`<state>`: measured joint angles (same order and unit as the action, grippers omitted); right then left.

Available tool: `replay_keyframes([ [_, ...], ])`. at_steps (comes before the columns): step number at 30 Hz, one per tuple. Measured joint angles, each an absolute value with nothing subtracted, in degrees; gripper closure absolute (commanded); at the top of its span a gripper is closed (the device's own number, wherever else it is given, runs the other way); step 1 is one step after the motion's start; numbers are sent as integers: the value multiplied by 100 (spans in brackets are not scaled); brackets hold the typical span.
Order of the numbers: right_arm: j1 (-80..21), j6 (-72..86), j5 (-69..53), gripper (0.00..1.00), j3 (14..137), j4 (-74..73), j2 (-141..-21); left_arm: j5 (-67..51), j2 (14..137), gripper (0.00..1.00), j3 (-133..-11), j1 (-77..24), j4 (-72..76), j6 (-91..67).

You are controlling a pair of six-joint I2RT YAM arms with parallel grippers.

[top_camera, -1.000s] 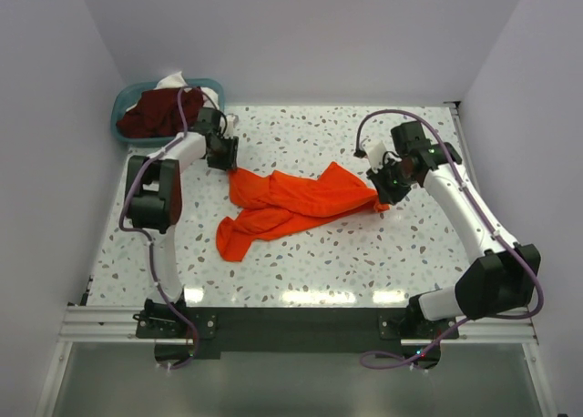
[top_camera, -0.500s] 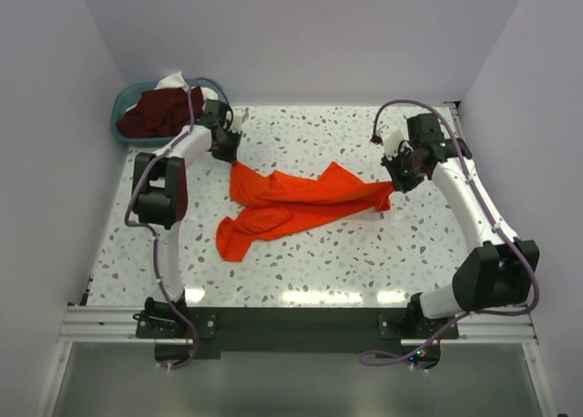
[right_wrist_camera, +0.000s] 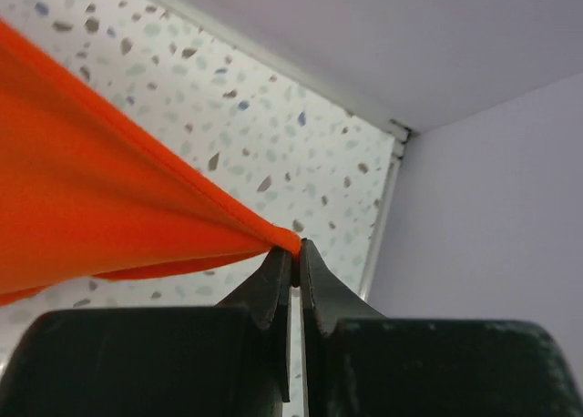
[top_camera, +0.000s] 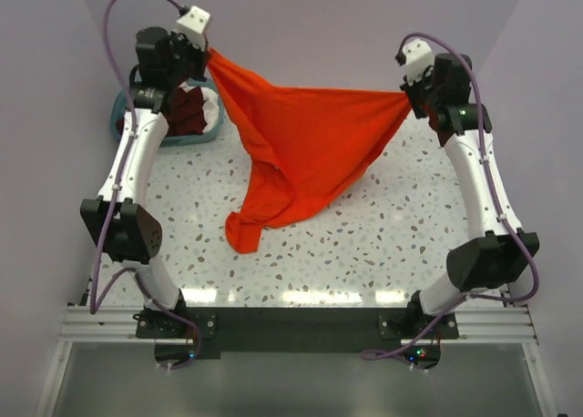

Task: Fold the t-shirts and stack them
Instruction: Flatten the tshirt out

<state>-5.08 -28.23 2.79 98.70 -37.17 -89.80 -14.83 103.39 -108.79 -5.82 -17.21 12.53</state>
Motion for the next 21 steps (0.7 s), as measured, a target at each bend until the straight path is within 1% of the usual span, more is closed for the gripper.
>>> replay_keyframes([
  [4,-410,-2851,569,100,10774,-3214,-9190,-1772,10160,100,-11295,-172,-969,1004],
  [9,-373,-2956,797,100,11568,-2698,-9194,-2053,9996,100,-11314,102,-276,786],
  [13,-373,-3092,829,100,11646,-2449,-8993,-2226,9741,100,-11174,117,67,648],
  [21,-373,-3245,996,100,11432,-2191,-8449,-2292,8654,100,-10503,119,550,563],
])
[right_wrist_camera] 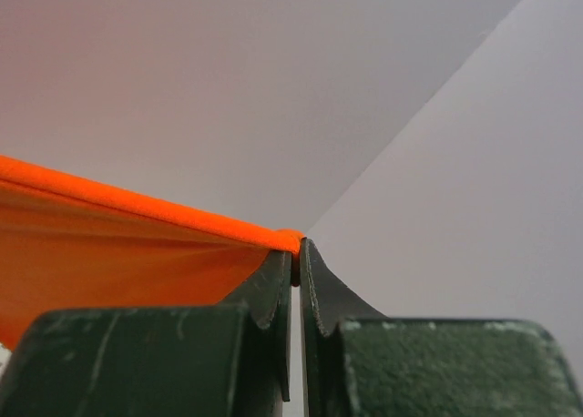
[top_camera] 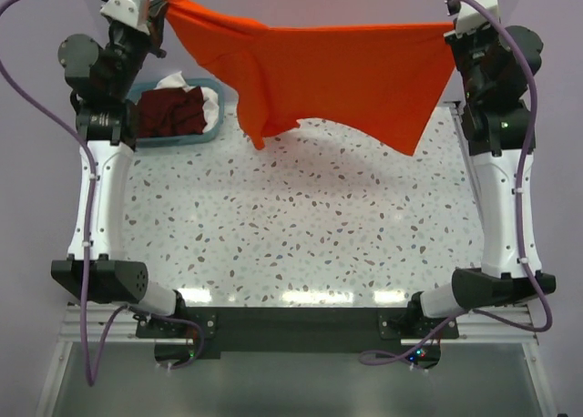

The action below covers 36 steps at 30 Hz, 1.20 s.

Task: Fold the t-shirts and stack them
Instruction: Flatten the tshirt out

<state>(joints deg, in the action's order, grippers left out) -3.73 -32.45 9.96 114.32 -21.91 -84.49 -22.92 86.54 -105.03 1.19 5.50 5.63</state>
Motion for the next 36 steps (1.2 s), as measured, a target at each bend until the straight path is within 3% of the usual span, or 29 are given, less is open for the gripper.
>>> replay_keyframes([
  [11,-373,-3245,1120,100,10527,-1822,-6598,-1813,6289,100,-8991,117,965,908],
  [22,-375,-3715,1031,100,9874,-1275,-4873,-1555,4567,100,-8838,117,803,1435],
  [30,-370,-4248,762,100,9223,-1334,-5487,-2171,5118,100,-8976,132,-666,2086],
  [36,-366,-4504,412,100,7430,-1448,-6340,-2635,5948,100,-7408,73,-1500,2200],
])
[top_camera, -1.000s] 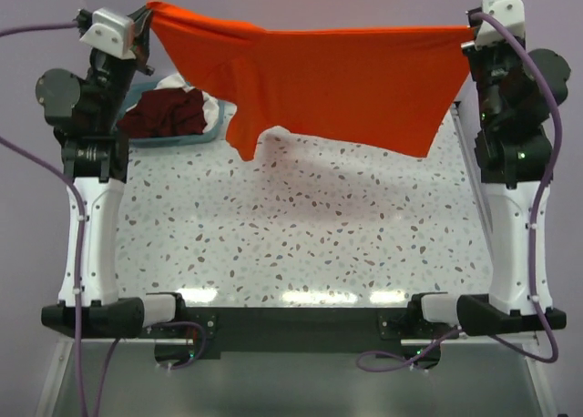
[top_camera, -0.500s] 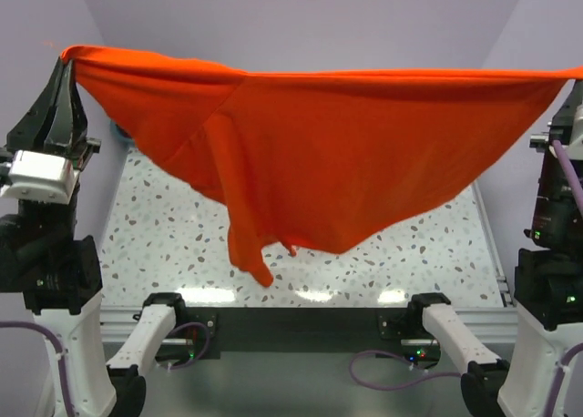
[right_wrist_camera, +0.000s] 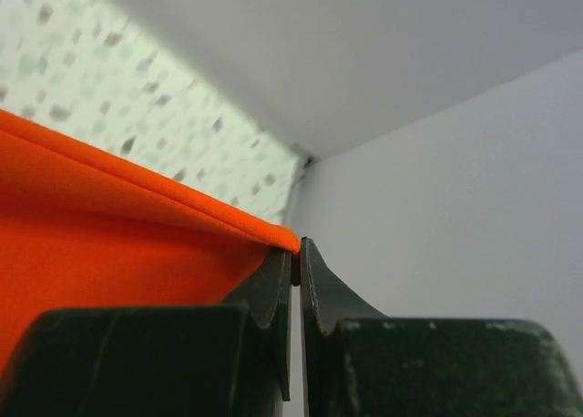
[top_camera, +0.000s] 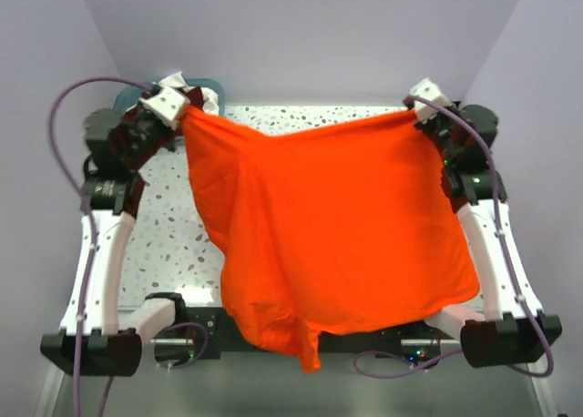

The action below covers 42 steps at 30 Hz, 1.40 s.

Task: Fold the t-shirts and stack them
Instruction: Flatten the tshirt out

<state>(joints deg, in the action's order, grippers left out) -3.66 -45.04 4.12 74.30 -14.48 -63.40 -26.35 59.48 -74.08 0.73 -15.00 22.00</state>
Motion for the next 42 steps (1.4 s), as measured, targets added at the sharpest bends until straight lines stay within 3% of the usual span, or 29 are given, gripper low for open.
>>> replay_keyframes([
  [5,-362,-4683,196,100,5861,-1177,-7203,-2394,7061,100,-6191,-556,-1415,2187],
  [9,-362,-4790,217,100,5546,-532,-8361,-2178,8565,100,-6182,-884,-958,2147],
  [14,-292,-4807,425,100,6204,178,-10350,-1715,11139,100,-8044,-902,-858,2147],
  [19,-178,-4801,554,100,7413,266,-11561,-1540,12591,100,-9762,-902,-1000,2163],
  [25,-97,-4814,655,100,8449,213,-12208,-1415,13500,100,-11236,-908,-1026,2206],
  [36,148,-4912,781,100,9194,-668,-12818,-1441,13832,100,-11297,-989,-523,2377],
  [39,211,-4842,799,89,9697,-1039,-13023,-1439,14027,98,-11410,-1037,-489,2379],
  [41,231,-4729,856,60,10132,-1278,-13227,-1413,14184,84,-11550,-1066,-467,2386],
  [42,233,-4663,913,39,10342,-1393,-13327,-1389,14256,71,-11618,-1072,-460,2394],
])
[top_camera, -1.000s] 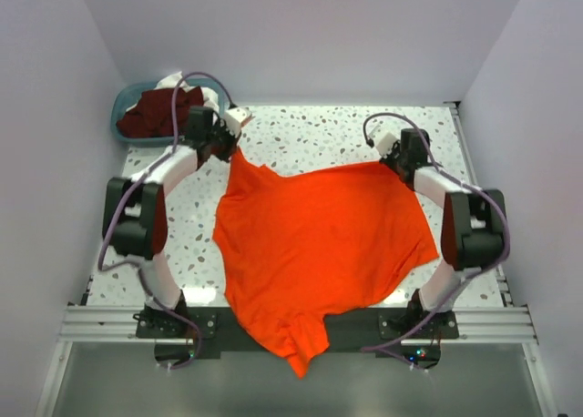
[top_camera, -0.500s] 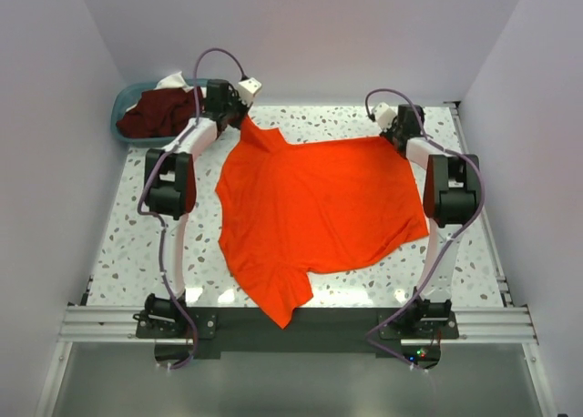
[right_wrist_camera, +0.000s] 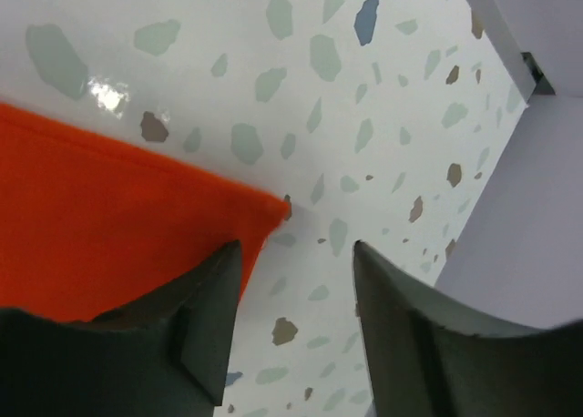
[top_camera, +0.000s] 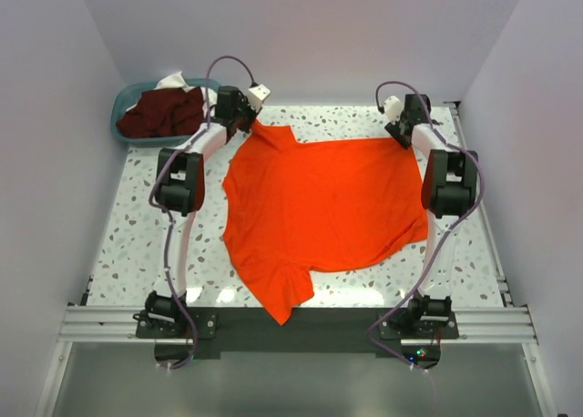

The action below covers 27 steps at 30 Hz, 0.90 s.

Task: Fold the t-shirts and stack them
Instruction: Flatten the tshirt out, then fold the tshirt

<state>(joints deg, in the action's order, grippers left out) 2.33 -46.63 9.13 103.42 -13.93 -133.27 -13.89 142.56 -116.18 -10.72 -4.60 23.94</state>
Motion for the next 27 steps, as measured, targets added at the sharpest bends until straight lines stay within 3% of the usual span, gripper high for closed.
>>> replay_keyframes([
  [1,233,-4584,967,24,10499,-1487,-13397,-1356,14302,60,-11668,-1081,-440,2397],
  [2,233,-4530,1011,22,10659,-1638,-13461,-1326,14328,43,-11699,-1087,-414,2375],
  [5,239,-4414,1081,21,10906,-2075,-13445,-1286,14335,32,-11867,-1092,-395,2298],
  [11,392,-4416,325,22,11142,-3968,-12901,-1527,13640,29,-11944,-1090,-1155,2187],
  [15,504,-4735,-165,30,11065,-5642,-12097,-2110,12125,32,-10868,-1090,-1905,2228],
  [19,521,-4923,-349,55,10296,-6626,-11159,-2700,10667,34,-9618,-1092,-2383,2272],
  [27,569,-4036,-228,56,9236,-7293,-11043,-2978,10147,34,-7684,-1092,-2928,2290],
])
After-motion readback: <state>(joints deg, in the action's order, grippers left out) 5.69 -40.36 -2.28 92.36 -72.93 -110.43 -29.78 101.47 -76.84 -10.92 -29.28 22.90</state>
